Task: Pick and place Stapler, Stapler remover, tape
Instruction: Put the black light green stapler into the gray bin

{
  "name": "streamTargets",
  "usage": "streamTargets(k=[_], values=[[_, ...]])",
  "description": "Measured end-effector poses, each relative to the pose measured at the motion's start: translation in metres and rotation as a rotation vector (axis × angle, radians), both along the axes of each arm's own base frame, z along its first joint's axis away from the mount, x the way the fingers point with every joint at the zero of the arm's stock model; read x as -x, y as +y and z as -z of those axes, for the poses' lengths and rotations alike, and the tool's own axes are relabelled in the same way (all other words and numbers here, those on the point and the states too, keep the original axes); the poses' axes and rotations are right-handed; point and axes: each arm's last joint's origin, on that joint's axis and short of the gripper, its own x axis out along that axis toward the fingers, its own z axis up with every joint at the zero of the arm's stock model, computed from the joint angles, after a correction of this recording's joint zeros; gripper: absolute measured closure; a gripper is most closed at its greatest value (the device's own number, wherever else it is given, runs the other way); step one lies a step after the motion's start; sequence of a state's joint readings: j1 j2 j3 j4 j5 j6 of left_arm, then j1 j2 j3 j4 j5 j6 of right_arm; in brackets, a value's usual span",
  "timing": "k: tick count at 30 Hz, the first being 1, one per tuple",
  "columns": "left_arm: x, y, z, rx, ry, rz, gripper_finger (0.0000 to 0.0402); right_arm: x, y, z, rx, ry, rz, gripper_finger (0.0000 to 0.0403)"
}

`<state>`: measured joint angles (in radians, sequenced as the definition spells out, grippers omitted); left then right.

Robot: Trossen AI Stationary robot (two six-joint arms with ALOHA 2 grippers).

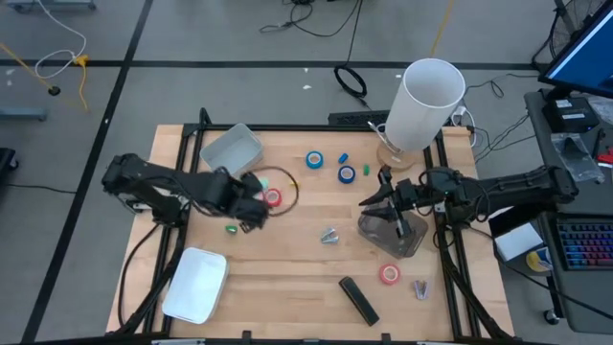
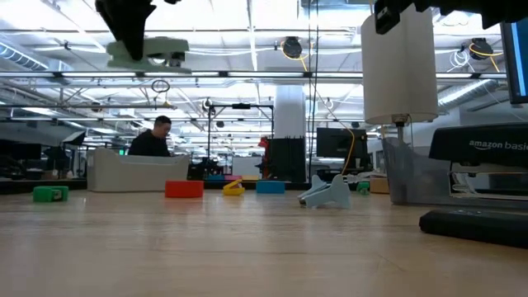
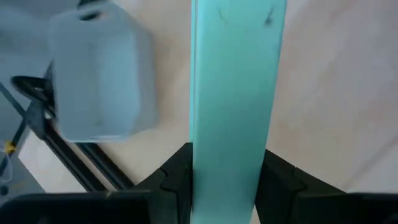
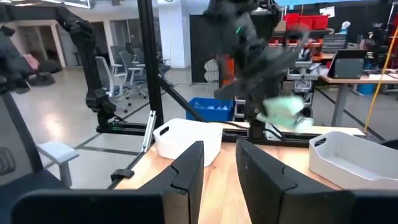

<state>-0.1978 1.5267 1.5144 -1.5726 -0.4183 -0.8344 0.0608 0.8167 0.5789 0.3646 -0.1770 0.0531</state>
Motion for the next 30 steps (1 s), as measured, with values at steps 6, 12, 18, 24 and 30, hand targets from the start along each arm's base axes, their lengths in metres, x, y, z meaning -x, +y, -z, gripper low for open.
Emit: streamTargets(k=[6,12,18,24,30], values=[[0.028,0.038,-0.026,-0.091,-0.087,-0.062,0.028,0.001,0.0,0.0,0.015,-0.002,0.001,0.0316],[0.046,0.082,-0.029,-0.157,-0.028,-0.126,0.028,0.002,0.0,-0.001,0.014,-0.003,0.002,0.0316],[0.058,0.126,-0.014,-0.164,0.124,-0.144,0.028,0.003,0.0,-0.001,0.013,0.001,0.002,0.0316],[0.068,0.168,0.016,-0.093,0.152,-0.154,0.028,0.003,0.0,-0.001,0.013,0.001,0.001,0.0316],[0.078,0.201,0.044,-0.041,0.08,-0.153,0.028,0.003,0.0,-0.001,0.013,0.001,0.001,0.0316]])
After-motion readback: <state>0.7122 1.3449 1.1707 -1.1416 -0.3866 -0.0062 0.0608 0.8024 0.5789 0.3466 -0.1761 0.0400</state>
